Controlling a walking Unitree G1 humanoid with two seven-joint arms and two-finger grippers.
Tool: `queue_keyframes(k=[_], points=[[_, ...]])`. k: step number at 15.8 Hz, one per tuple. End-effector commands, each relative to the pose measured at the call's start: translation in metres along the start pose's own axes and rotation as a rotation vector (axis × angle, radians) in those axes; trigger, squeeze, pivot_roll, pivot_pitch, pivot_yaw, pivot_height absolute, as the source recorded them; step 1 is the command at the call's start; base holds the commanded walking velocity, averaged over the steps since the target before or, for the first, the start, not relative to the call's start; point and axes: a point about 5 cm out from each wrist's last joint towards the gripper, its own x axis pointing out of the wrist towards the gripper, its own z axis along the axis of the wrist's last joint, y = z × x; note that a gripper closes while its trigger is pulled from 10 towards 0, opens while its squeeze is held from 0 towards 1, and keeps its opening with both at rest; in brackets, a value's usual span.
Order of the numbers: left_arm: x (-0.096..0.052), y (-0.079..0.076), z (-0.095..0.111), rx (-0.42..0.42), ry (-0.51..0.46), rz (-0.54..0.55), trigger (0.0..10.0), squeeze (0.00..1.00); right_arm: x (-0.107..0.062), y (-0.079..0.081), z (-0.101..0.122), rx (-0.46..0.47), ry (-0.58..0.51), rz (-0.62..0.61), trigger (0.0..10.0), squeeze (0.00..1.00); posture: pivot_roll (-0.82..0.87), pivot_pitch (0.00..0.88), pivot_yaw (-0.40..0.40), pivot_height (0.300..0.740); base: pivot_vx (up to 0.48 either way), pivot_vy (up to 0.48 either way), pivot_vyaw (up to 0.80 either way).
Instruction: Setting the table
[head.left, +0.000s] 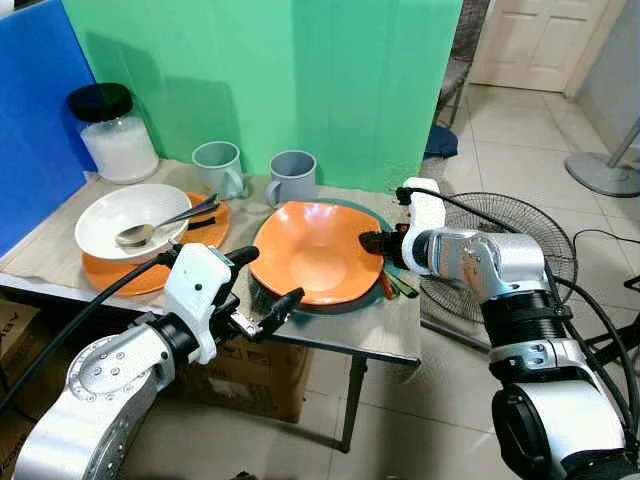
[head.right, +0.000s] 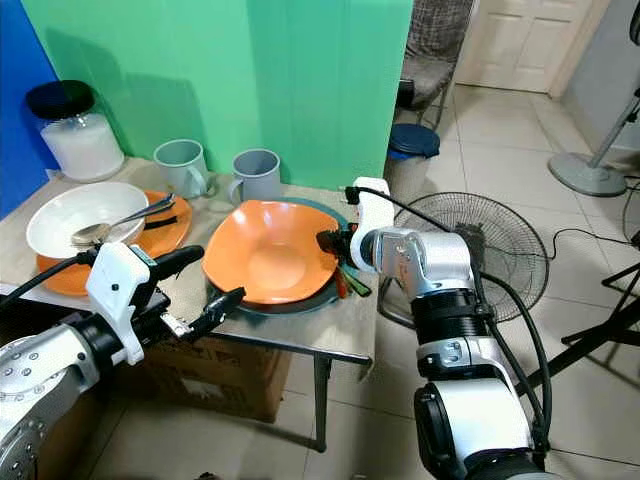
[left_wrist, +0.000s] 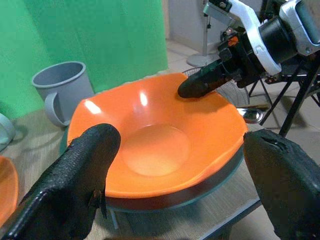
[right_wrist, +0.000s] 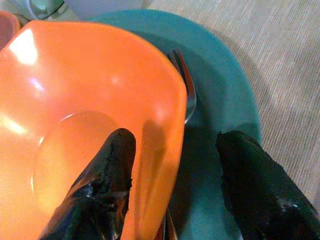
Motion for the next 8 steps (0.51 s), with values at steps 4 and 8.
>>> queue_keyframes(k=[4, 8], points=[[-0.0029, -0.0011, 0.0023, 0.005, -0.001, 0.000, 10.0, 0.00, -0.0002, 0.0033, 0.0042, 0.021, -0.003, 0.031, 0.0, 0.00, -0.05, 0.008, -0.001, 0.740, 0.000, 0.000, 0.00], [-0.0046, 0.0003, 0.0018, 0.004, 0.002, 0.018, 10.0, 0.00, 0.0016, 0.0000, -0.0001, 0.068, 0.014, 0.030, 0.0, 0.00, -0.05, 0.008, -0.007, 0.740, 0.000, 0.000, 0.00]])
